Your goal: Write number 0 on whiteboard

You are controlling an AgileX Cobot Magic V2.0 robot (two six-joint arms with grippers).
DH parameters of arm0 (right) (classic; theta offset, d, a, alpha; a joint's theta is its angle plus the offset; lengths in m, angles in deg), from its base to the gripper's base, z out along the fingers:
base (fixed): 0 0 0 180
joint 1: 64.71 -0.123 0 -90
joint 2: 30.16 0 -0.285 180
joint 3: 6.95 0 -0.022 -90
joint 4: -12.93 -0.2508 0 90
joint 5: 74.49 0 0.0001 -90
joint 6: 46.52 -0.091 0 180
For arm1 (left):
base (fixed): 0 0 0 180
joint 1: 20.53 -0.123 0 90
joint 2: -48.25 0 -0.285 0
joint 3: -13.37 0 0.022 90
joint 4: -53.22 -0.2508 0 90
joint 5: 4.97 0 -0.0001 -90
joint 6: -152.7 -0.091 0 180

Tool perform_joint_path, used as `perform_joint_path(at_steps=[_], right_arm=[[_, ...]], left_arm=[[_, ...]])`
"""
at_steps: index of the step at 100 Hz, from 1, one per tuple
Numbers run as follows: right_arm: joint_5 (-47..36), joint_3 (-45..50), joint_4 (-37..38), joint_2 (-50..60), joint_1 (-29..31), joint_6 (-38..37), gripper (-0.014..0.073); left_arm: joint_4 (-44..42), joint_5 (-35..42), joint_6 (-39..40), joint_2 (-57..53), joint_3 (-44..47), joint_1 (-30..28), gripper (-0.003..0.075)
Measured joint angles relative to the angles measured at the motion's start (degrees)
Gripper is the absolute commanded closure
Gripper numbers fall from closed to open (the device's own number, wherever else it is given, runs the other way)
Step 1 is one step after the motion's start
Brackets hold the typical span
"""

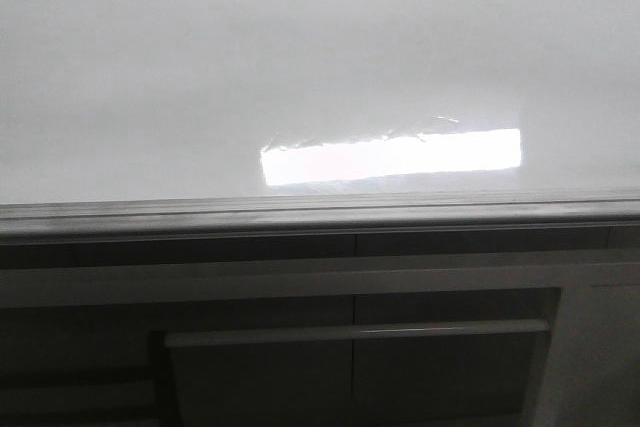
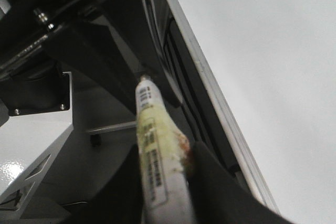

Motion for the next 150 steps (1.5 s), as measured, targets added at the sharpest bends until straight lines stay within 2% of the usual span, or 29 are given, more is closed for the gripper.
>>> perform_joint_path(at_steps=[25, 34, 49, 56, 82, 94, 110, 125, 134, 144, 150], right_arm=[[0.2, 0.0, 0.0, -0.1, 0.0, 0.2, 0.0651], [0.0, 0.0, 0.0, -0.1, 0.0, 0.2, 0.0566], [-1.2, 0.1, 0.0, -0.1, -0.3, 0.2, 0.0333], [-2.6, 0.1, 0.0, -0.1, -0.6, 0.2, 0.0297], [-5.2, 0.1, -0.4, -0.1, -0.9, 0.1, 0.0321], [-5.3, 0.1, -0.9, -0.1, -1.0, 0.1, 0.0437], [-4.8, 0.1, -1.2, -0.1, -1.1, 0.1, 0.0660], [-4.6, 0.1, -1.2, -0.1, -1.1, 0.1, 0.0669], [-4.6, 0.1, -1.2, -0.1, -1.1, 0.1, 0.0669], [-4.7, 0.1, -1.2, -0.1, -1.1, 0.1, 0.0669], [-4.8, 0.1, -1.2, -0.1, -0.6, -0.1, 0.0669]], left_arm=[[-0.1, -0.2, 0.0, 0.0, 0.0, 0.0, 0.0739], [-0.1, -0.2, 0.0, 0.0, 0.0, 0.0, 0.0740], [-0.1, -0.1, 0.0, -0.1, 0.0, 0.0, 0.0739], [0.5, 0.4, 0.0, -0.1, 0.0, 0.0, 0.0740], [1.4, 0.6, 0.0, -0.1, 0.0, 0.0, 0.0739], [1.5, 0.7, 0.0, -0.1, 0.0, 0.0, 0.0740], [1.4, 0.8, 0.0, -0.1, 0.0, 0.0, 0.0740], [1.3, 0.7, 0.0, -0.1, 0.0, 0.0, 0.0734], [1.3, 1.0, 0.0, -0.1, 0.0, 0.0, 0.0641], [2.4, 2.1, 0.0, -0.1, 0.0, 0.0, 0.0419], [4.7, 3.6, 0.0, -0.1, 0.0, 0.0, 0.0319]])
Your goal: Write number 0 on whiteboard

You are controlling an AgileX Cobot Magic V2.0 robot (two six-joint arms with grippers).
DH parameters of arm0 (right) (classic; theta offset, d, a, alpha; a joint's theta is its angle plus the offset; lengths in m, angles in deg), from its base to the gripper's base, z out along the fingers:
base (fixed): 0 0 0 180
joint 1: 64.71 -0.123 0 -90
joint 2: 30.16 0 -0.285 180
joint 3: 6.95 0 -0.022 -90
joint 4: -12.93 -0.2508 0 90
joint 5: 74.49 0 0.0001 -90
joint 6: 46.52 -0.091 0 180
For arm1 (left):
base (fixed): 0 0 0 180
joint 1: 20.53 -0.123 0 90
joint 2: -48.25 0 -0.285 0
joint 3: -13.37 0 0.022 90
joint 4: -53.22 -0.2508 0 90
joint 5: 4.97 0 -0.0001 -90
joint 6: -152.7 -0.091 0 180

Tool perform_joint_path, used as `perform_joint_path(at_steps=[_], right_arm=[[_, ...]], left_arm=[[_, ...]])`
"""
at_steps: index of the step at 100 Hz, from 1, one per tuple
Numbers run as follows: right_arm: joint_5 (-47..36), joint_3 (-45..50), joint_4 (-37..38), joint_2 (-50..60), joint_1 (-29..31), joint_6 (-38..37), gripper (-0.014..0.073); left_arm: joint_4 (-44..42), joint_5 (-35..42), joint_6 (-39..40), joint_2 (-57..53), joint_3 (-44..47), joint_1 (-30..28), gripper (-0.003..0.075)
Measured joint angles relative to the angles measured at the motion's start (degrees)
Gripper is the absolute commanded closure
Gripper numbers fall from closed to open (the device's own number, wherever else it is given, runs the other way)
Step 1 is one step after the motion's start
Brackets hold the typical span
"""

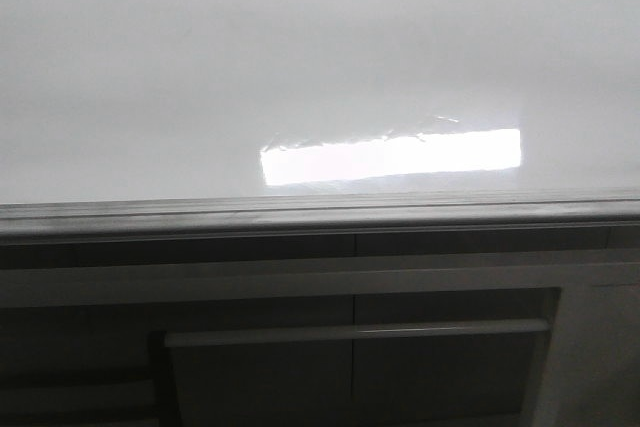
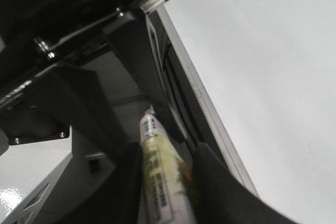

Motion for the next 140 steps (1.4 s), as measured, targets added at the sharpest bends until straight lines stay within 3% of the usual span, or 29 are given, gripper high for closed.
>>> perform_joint_path(at_steps=[6, 17, 31, 40, 47, 68, 78, 94, 117, 140], right_arm=[[0.0, 0.0, 0.0, -0.1, 1.0, -0.2, 0.0669], [1.2, 0.0, 0.0, -0.3, 4.3, -0.2, 0.0659], [3.1, 0.0, 0.0, -0.3, 10.2, -0.5, 0.0659], [3.1, 0.5, 0.0, 0.3, 14.0, -0.5, 0.0659], [2.5, 1.8, 0.0, 1.4, 16.9, -0.5, 0.0659], [-5.7, 9.0, 0.1, 3.9, 24.0, -0.5, 0.0659], [-10.3, 11.8, 0.1, 4.0, 24.9, -0.5, 0.0659], [-17.0, 13.2, 0.1, 2.5, 24.9, -0.5, 0.0659], [-24.3, 13.2, 0.1, -1.5, 24.9, -0.5, 0.0659], [-25.7, 13.1, 0.1, -4.3, 24.9, -0.5, 0.0659]], left_arm=[[1.9, 0.7, 0.0, 0.0, 0.0, 0.0, 0.0270], [3.5, 1.2, 0.2, -0.2, 0.0, 0.0, 0.0288], [4.0, 2.2, 3.5, -2.7, 0.0, 0.0, 0.0354], [2.9, 3.7, 7.5, -5.8, 0.1, -0.5, 0.0440], [-1.0, 5.3, 13.9, -9.0, 1.0, -1.9, 0.0525], [-22.9, 6.2, 43.5, -19.7, 7.3, -10.5, 0.0739], [-26.7, 6.2, 49.4, -24.1, 10.1, -14.4, 0.0740], [-26.9, 6.2, 51.3, -28.7, 13.0, -18.3, 0.0740], [-25.6, 6.2, 51.5, -29.4, 13.9, -19.0, 0.0740], [-25.5, 6.2, 51.6, -29.5, 14.0, -19.0, 0.0740]])
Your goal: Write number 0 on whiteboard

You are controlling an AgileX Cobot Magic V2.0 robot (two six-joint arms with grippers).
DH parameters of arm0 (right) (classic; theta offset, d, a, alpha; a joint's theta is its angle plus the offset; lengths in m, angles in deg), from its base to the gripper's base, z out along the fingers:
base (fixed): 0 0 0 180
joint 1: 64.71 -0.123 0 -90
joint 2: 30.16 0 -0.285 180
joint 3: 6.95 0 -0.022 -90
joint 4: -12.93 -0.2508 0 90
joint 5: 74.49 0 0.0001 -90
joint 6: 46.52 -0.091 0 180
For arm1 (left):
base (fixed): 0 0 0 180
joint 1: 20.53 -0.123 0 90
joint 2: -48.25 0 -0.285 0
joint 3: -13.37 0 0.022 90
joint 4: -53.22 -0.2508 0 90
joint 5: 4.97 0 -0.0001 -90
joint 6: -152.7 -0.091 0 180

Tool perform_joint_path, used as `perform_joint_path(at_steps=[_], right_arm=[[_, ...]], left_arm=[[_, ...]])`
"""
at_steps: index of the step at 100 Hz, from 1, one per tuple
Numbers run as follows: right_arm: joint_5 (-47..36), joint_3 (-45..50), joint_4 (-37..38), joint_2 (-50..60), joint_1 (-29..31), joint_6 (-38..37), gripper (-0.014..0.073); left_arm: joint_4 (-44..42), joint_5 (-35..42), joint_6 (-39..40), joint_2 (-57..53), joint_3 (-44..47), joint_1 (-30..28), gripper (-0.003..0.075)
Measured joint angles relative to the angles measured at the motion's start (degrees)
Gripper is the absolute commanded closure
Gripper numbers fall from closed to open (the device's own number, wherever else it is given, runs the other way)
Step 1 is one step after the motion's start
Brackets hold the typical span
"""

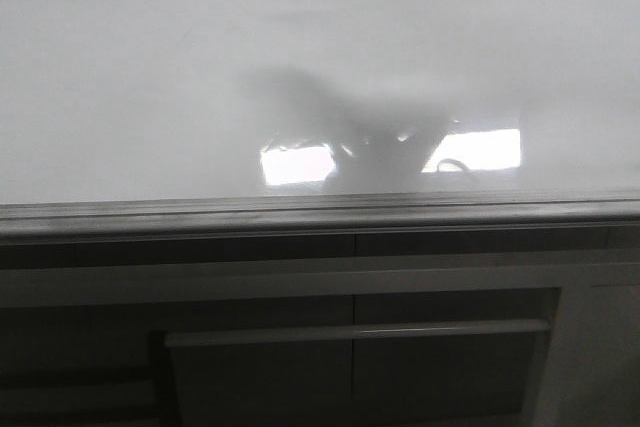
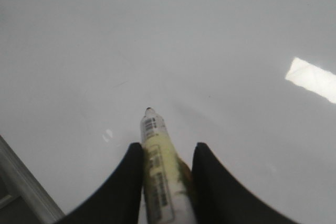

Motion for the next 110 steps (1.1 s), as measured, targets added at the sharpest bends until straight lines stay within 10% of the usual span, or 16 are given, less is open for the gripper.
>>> perform_joint_path(at_steps=[110], right_arm=[[-1.8, -5.6, -0.3, -9.3, 0.0, -0.1, 0.0659]], left_arm=[[1.6, 0.0, 0.0, 0.0, 0.0, 0.0, 0.0740]])
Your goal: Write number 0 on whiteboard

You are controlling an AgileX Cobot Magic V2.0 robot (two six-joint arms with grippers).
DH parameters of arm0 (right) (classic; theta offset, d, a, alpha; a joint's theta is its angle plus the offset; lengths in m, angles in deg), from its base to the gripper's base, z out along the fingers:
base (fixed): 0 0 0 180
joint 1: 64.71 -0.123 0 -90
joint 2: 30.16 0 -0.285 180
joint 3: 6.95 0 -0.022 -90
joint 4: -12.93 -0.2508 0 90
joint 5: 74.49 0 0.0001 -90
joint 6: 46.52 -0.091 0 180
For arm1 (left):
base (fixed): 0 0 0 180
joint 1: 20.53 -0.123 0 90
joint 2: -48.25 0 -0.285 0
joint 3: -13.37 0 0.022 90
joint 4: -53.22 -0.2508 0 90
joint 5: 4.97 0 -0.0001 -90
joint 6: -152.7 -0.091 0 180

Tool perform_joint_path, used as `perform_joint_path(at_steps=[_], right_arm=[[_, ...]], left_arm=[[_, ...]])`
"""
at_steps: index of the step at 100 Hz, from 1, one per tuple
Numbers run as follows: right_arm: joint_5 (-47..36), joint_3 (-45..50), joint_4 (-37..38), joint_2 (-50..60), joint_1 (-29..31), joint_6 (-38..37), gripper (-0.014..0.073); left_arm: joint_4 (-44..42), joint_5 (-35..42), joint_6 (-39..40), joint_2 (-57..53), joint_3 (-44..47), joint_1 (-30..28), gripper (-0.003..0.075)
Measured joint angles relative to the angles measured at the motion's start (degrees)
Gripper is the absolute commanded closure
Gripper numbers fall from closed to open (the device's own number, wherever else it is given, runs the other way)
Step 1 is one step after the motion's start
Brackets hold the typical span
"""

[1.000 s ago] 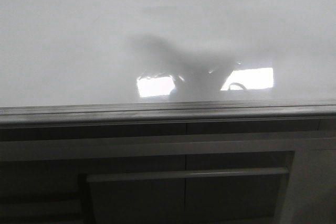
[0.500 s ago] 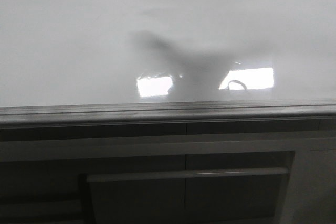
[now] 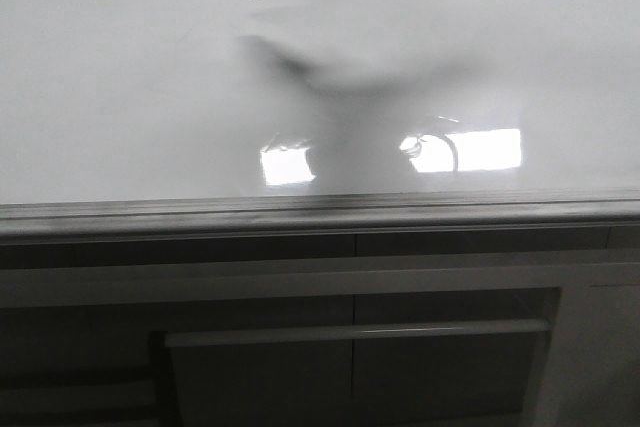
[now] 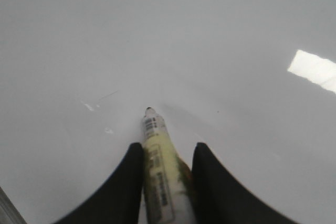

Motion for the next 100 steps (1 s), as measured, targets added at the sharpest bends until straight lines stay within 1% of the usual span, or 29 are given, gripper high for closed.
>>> perform_joint_path(at_steps=[28, 64, 100], right_arm=[[1.2, -0.8, -1.0, -3.5, 0.5, 0.0, 0.0659], [1.8, -1.5, -1.7, -4.3, 0.7, -0.1, 0.0663], [9.8, -1.8, -2.5, -4.3, -0.3, -0.2, 0.0662]], left_arm=[[0.5, 0.0, 0.0, 0.0, 0.0, 0.0, 0.0740], [0.5, 0.0, 0.0, 0.0, 0.0, 0.0, 0.0740], [0.6, 0.0, 0.0, 0.0, 0.0, 0.0, 0.0740]])
